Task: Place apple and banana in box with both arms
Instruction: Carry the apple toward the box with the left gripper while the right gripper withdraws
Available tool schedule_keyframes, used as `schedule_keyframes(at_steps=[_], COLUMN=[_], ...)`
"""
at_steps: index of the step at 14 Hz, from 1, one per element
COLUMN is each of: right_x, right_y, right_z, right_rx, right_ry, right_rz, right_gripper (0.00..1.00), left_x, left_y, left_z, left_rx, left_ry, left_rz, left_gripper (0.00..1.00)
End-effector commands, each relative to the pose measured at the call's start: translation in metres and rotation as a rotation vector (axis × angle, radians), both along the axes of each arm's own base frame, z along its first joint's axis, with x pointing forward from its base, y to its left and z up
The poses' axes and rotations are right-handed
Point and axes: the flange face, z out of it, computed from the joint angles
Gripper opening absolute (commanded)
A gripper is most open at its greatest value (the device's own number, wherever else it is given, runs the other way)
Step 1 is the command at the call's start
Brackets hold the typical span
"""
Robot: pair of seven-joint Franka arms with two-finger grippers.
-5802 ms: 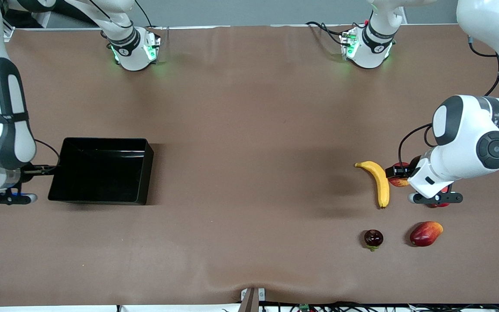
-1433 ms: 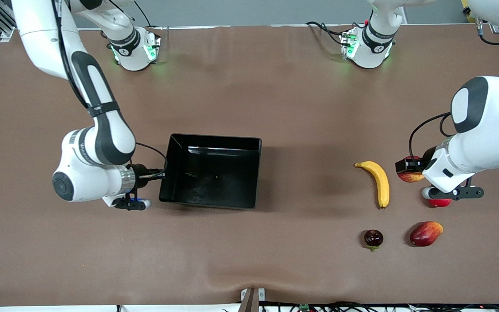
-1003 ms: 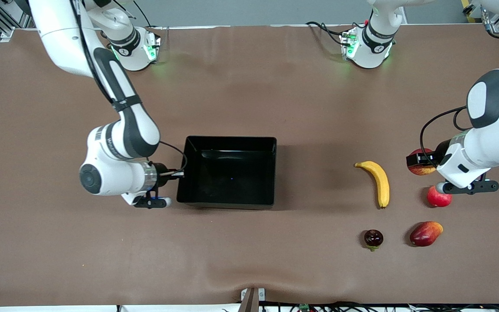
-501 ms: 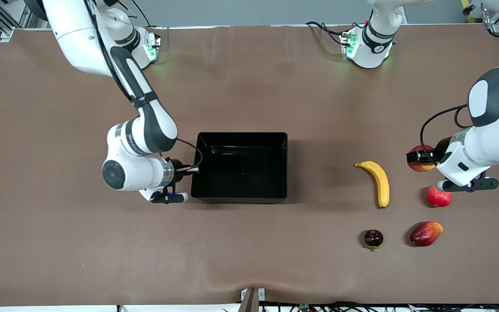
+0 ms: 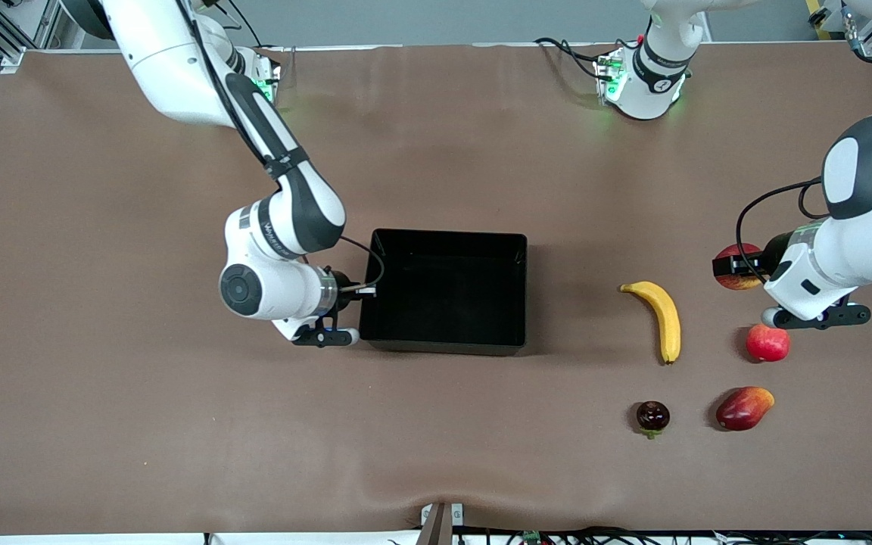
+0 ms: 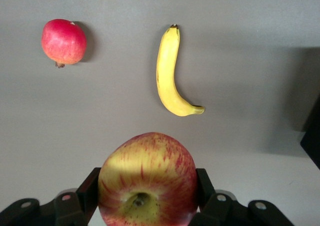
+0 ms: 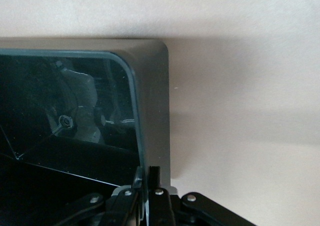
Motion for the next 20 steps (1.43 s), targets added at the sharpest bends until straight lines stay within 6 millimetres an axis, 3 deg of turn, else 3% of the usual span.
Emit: schedule_keyframes(at_steps=[1,3,5,7,10,12,14,18,20], right_x=[0.0,-0.002,-0.002,-0.003,-0.001,-0.002,-0.001,0.001,0.004], right_y=[0.013,0.016,0.017,0.018,0.02,0.025,0.024,0.021,0.016], right_z=[0.006,0.005,0.004,0.004,-0.002,-0.007,-0.008,-0.003,0.004], right_rx=[0.03,0.03,0.029,0.029,0.028,0.027,0.028,0.026,0.028], right_ry=[0.006,0.007,0.008,0.007,-0.012,-0.024,-0.037,-0.048,-0.056], right_rz=[-0.033,-0.027,-0.026,-0.025,-0.031,-0.029,-0.032,-0.026,-0.027], right_gripper=[0.0,0.0,0.0,0.0,0.0,0.0,0.24,1.0,1.0], left_x=[-0.003,-0.002,-0.004,-0.009,-0.019,-0.026,-0.034,-0.047,-0.051], left_y=[-0.011,-0.028,-0.051,-0.085,-0.15,-0.182,-0.213,-0.261,-0.283], left_z=[0.001,-0.011,-0.01,-0.015,-0.014,-0.013,-0.015,-0.024,-0.039], left_rx=[-0.013,-0.009,0.002,0.012,-0.011,-0.029,-0.044,-0.045,-0.041], left_ry=[0.009,0.026,0.019,0.024,-0.009,-0.018,-0.028,-0.044,-0.048], left_rz=[-0.004,-0.01,-0.001,0.018,0.054,0.116,0.156,0.236,0.262], left_gripper=[0.0,0.0,0.0,0.0,0.0,0.0,0.0,0.0,0.0])
